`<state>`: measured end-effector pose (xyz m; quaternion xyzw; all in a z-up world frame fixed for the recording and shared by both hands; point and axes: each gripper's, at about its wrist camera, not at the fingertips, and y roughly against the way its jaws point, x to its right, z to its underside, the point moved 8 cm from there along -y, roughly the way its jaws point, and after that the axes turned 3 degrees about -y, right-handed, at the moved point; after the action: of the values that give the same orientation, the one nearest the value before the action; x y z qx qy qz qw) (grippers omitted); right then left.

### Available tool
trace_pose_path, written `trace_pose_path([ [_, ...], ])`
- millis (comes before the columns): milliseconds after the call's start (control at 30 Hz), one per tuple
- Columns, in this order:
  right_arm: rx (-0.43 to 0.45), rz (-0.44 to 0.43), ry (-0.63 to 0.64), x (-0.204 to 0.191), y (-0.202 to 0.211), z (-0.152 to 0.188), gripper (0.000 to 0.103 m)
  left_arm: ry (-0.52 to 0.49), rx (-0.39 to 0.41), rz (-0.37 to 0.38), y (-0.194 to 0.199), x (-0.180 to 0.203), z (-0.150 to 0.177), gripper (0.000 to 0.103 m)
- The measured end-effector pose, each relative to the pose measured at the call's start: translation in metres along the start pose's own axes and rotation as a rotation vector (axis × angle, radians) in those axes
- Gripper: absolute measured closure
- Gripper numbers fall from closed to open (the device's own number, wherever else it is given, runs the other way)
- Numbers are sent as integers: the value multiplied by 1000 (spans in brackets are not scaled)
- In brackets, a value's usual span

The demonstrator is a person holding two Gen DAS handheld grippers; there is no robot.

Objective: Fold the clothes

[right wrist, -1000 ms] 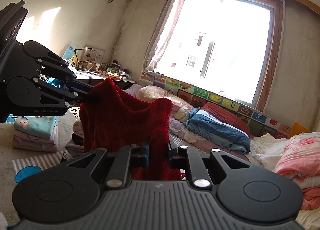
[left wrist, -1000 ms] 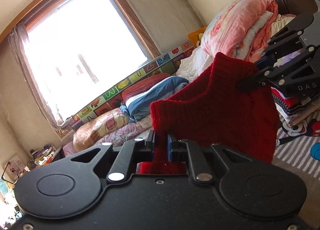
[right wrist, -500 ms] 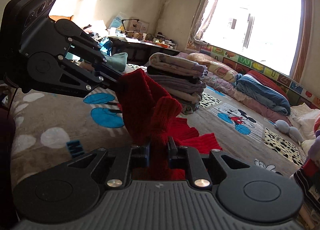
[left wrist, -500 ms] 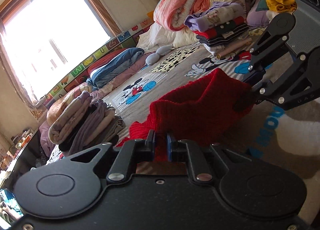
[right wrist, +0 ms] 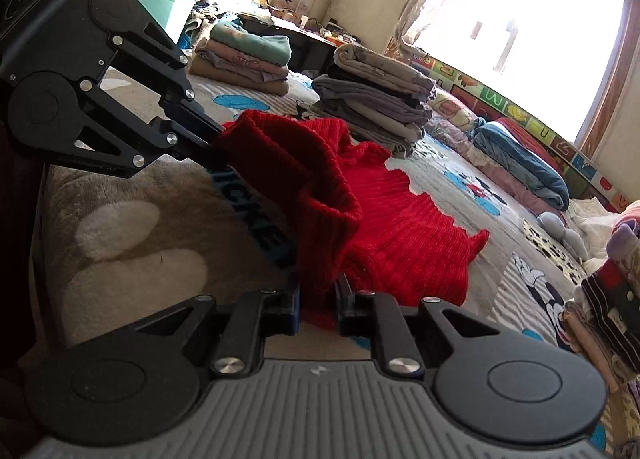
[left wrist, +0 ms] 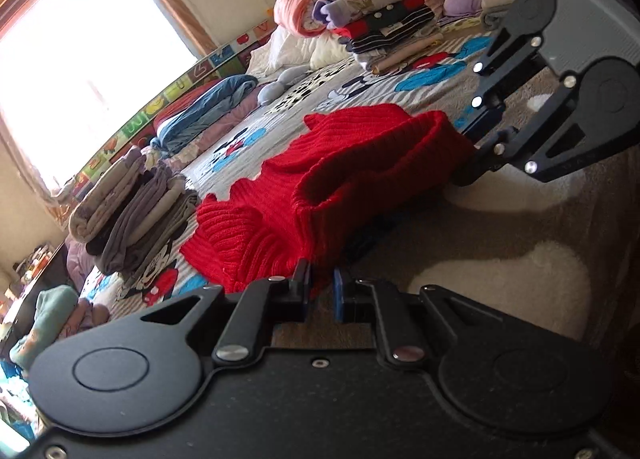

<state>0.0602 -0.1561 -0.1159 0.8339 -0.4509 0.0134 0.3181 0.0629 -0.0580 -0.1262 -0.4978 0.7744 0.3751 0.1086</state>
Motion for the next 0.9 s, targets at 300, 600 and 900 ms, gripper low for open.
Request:
trace_pose_path([
  [300,-2,-63,-382,9,39,34,65,763,-15,151,19,-59,40,59],
  [600,106,-201,-1210,62,8,64,47,1498,-50,368,-24,-66,76,58],
  [900,106,-200,-1294,48,-32,62,70,1372,-50,346,-38,-50,50,84],
])
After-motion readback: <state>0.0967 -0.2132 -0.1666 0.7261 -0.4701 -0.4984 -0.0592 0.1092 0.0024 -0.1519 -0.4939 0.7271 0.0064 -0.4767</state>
